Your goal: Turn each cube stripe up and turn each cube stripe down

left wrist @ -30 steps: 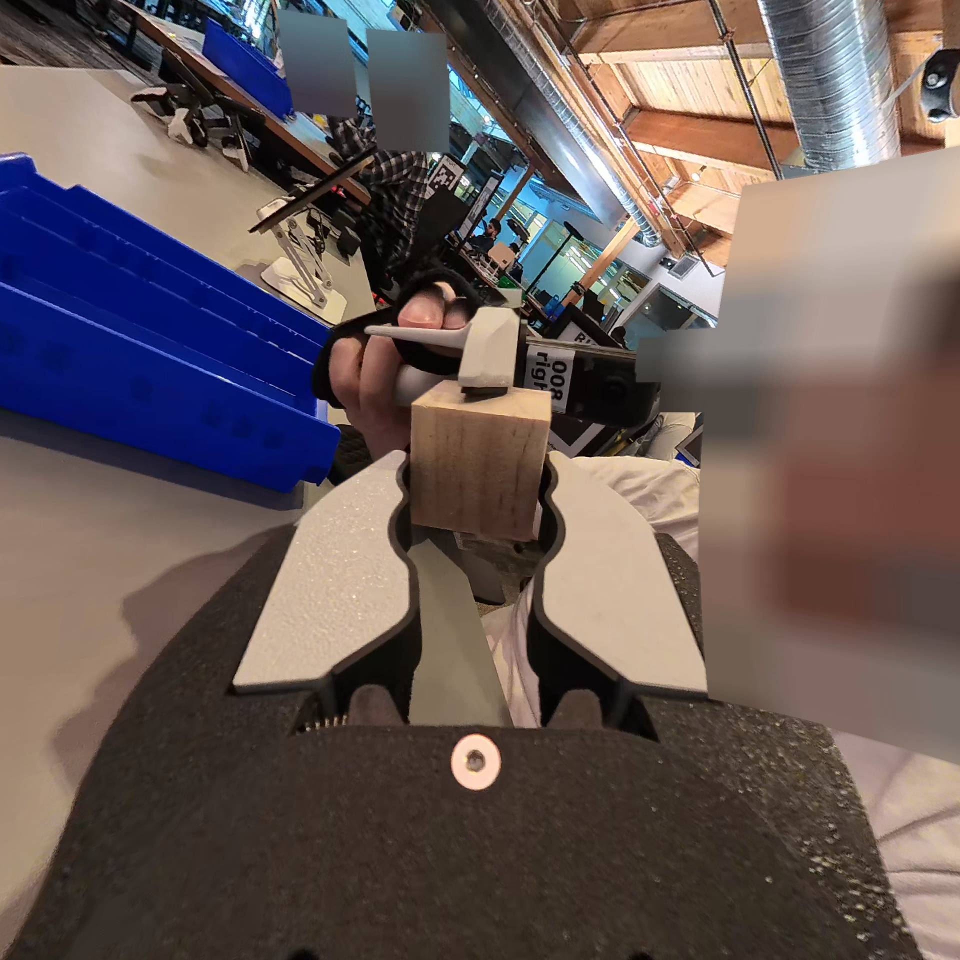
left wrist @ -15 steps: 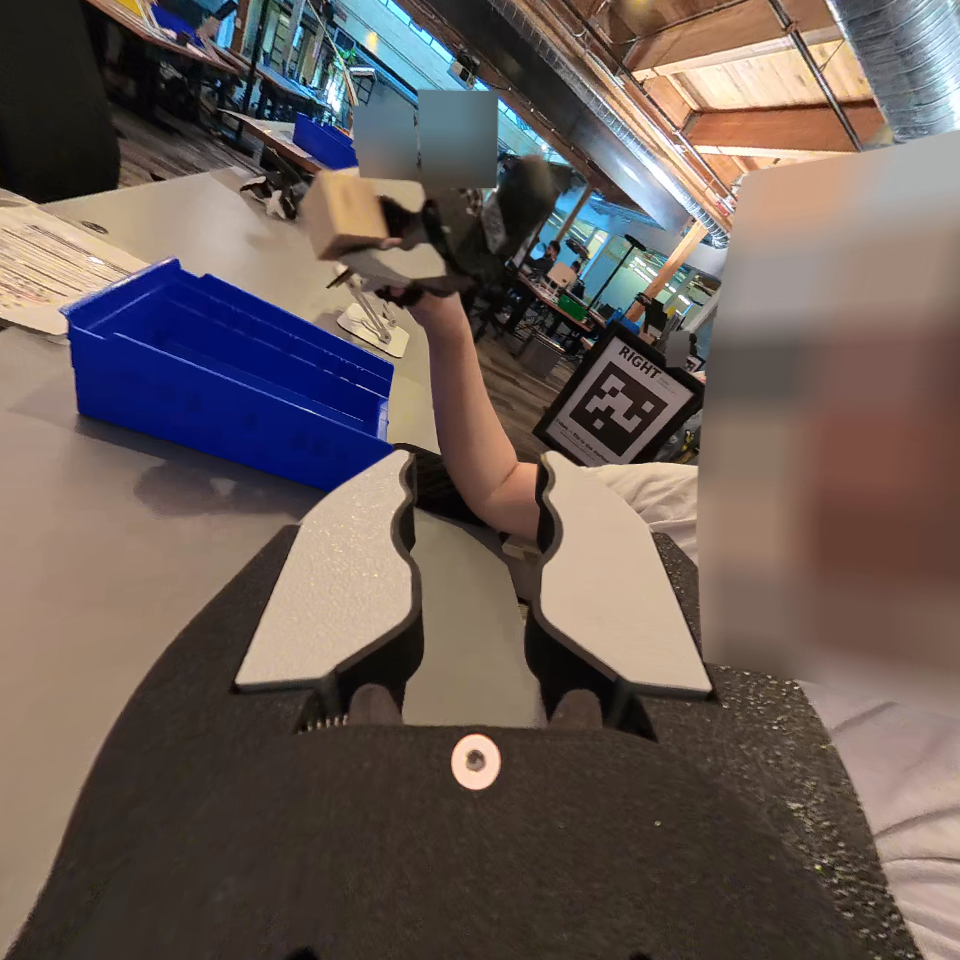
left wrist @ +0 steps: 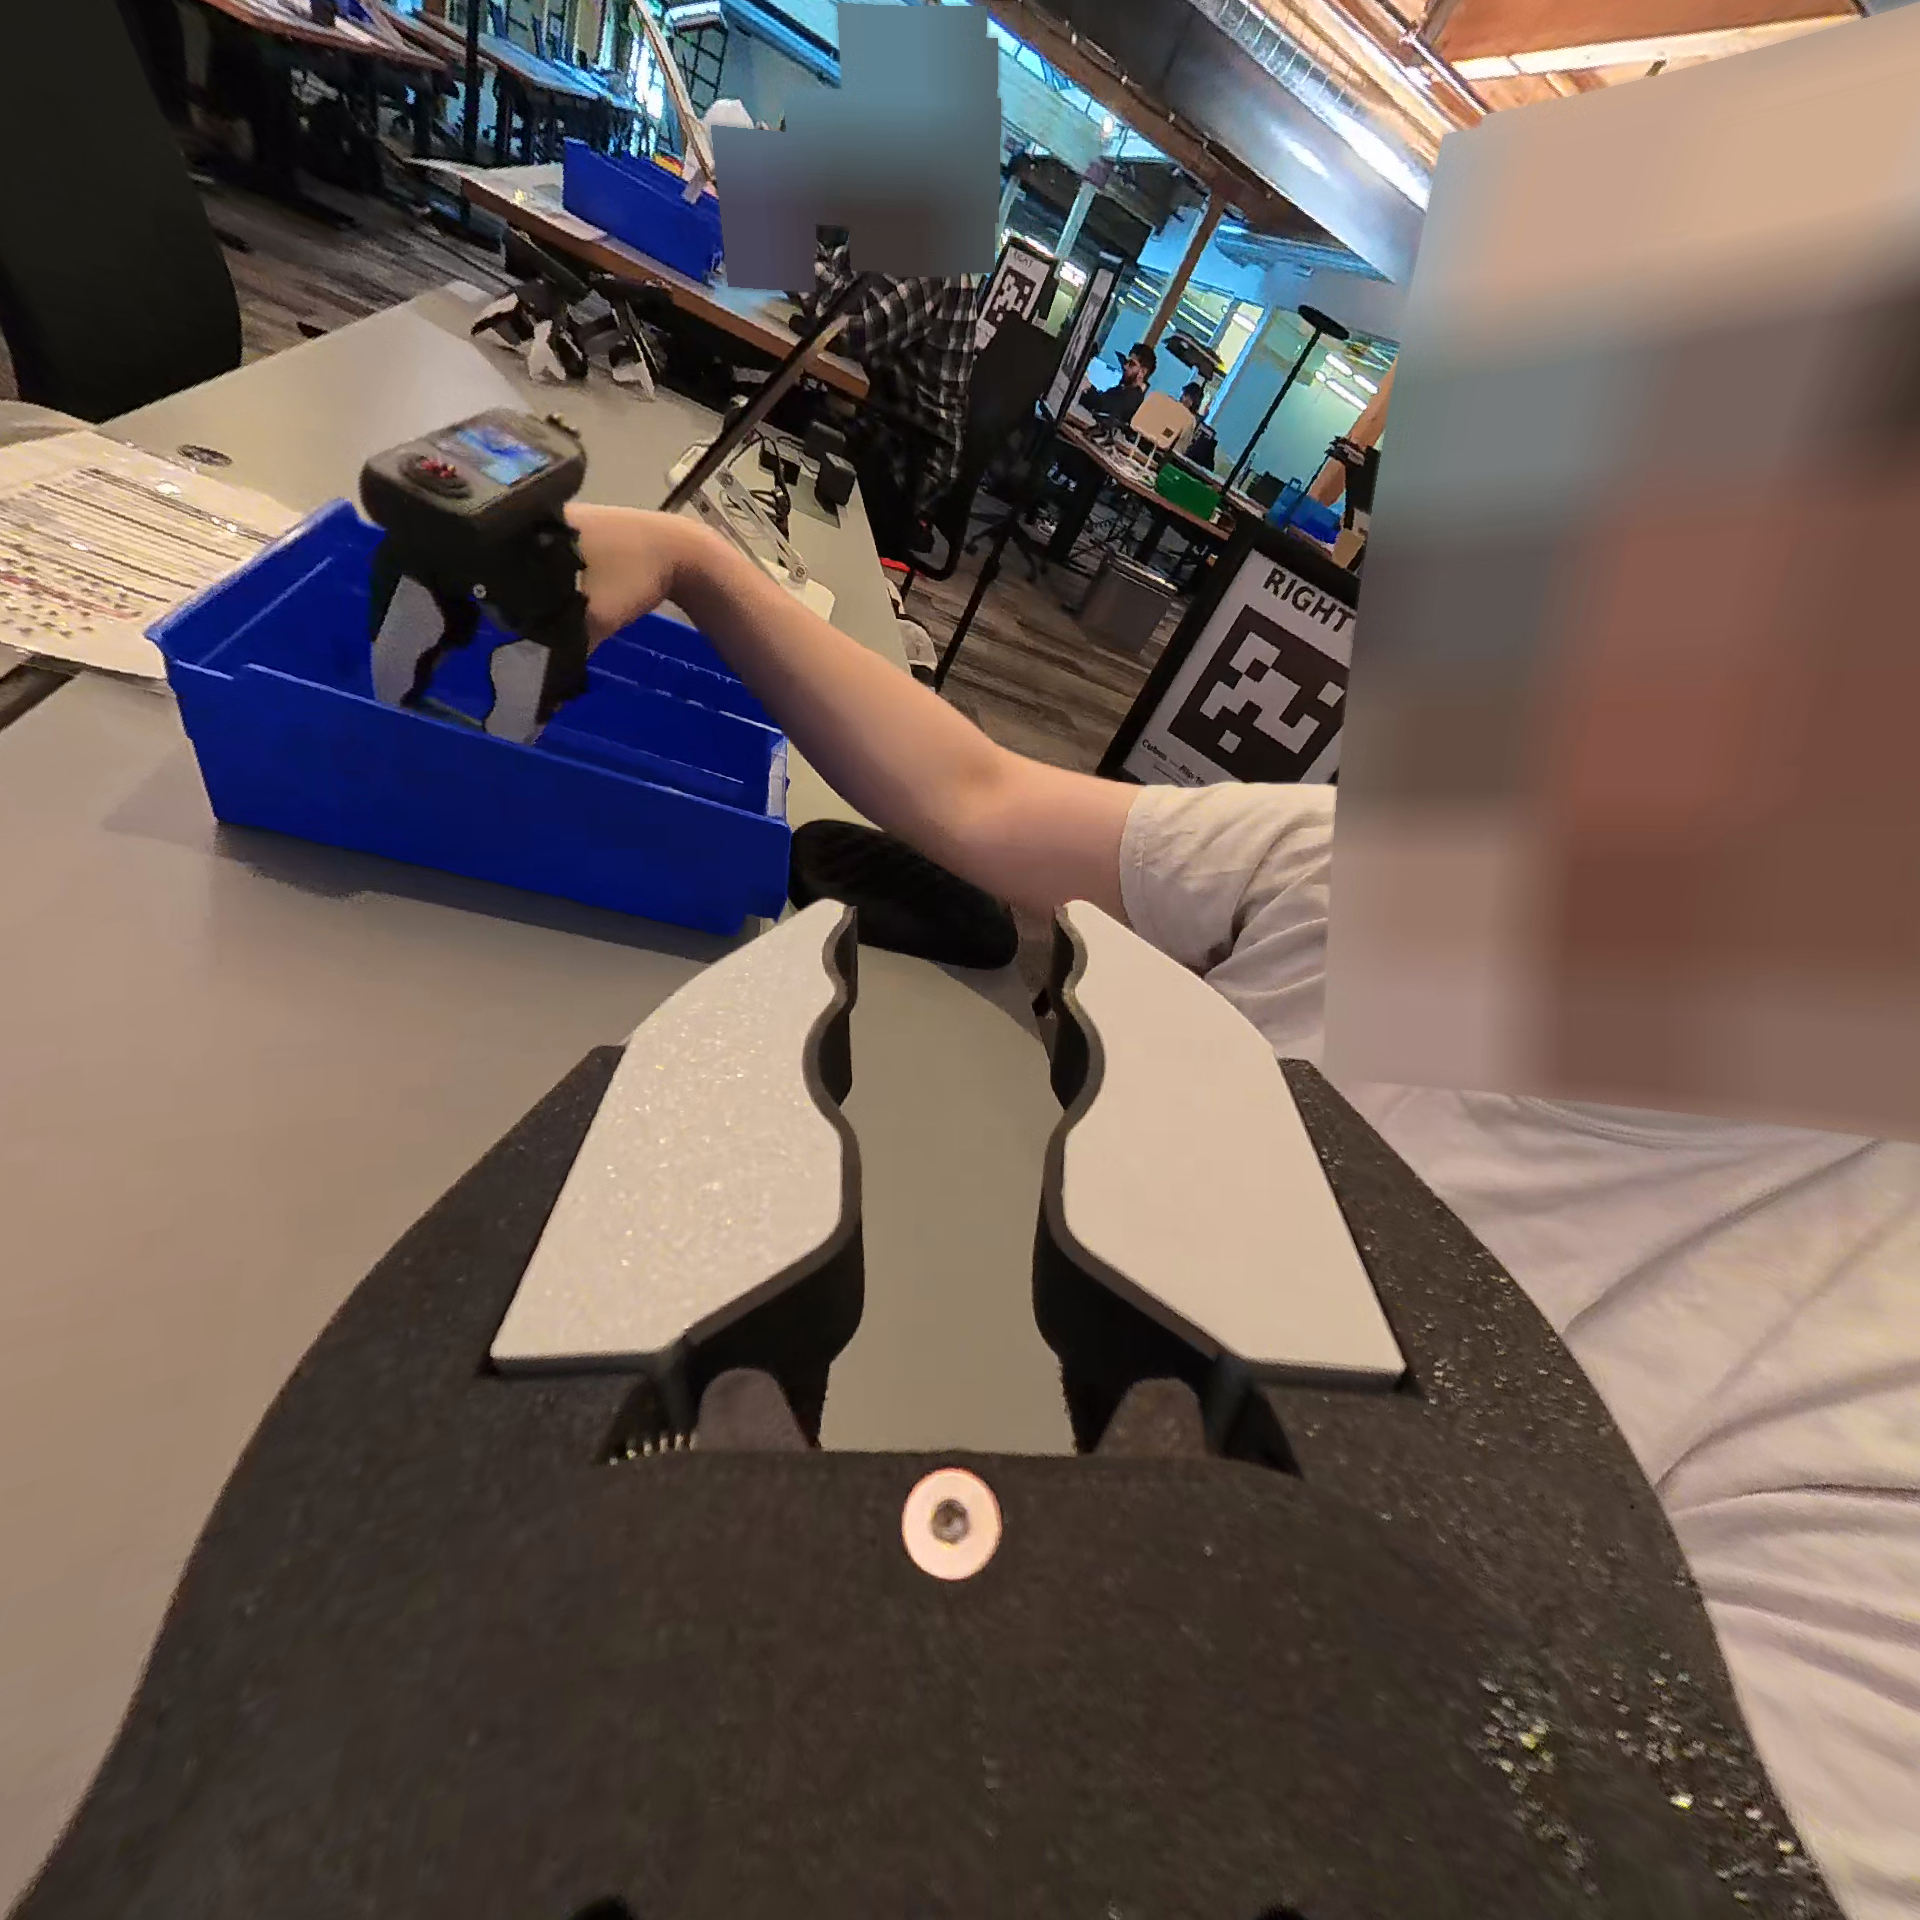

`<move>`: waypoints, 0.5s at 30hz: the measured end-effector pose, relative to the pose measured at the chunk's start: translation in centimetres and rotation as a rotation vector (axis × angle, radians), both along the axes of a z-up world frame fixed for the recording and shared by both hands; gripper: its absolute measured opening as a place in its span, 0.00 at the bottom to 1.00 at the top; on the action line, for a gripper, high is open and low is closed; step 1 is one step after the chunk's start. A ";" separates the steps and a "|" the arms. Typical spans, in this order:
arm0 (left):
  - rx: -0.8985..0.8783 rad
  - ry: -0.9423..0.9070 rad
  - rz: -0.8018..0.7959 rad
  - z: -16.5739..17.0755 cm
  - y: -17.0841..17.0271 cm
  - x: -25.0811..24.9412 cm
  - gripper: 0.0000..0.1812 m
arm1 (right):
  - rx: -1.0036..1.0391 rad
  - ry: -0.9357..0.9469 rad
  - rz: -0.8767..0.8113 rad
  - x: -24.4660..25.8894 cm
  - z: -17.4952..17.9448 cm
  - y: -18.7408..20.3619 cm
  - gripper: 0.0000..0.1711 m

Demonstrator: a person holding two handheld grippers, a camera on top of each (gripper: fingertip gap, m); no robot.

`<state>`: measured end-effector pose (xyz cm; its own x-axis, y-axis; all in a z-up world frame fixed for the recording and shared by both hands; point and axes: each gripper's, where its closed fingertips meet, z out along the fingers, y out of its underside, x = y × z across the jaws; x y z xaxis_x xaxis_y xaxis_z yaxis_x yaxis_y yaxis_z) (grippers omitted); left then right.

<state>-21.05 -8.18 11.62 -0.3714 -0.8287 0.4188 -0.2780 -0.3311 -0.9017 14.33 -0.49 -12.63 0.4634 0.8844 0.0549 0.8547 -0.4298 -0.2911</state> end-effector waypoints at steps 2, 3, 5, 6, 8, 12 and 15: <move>0.001 -0.016 0.011 0.4 0.2 -0.2 0.19 | -0.024 0.016 0.028 -0.2 -0.4 0.7 0.27; 0.003 -0.022 0.012 0.5 0.2 -0.4 0.18 | -0.029 0.013 0.043 -0.3 -0.5 1.1 0.27; 0.006 -0.023 0.013 0.5 0.2 -0.5 0.18 | -0.028 0.000 0.070 -0.3 -0.7 1.9 0.27; 0.007 -0.019 0.013 0.4 0.2 -0.6 0.18 | -0.024 -0.010 0.081 -0.2 -0.8 2.3 0.27; 0.009 -0.013 0.012 0.3 0.3 -0.6 0.18 | -0.032 -0.019 0.107 -0.2 -1.0 2.8 0.27; 0.006 0.011 0.001 -0.3 0.3 -0.4 0.18 | -0.070 -0.065 0.142 0.1 -1.8 3.1 0.27; 0.001 0.026 -0.011 -0.7 0.3 -0.2 0.18 | -0.088 -0.067 0.166 -0.4 -2.3 3.1 0.27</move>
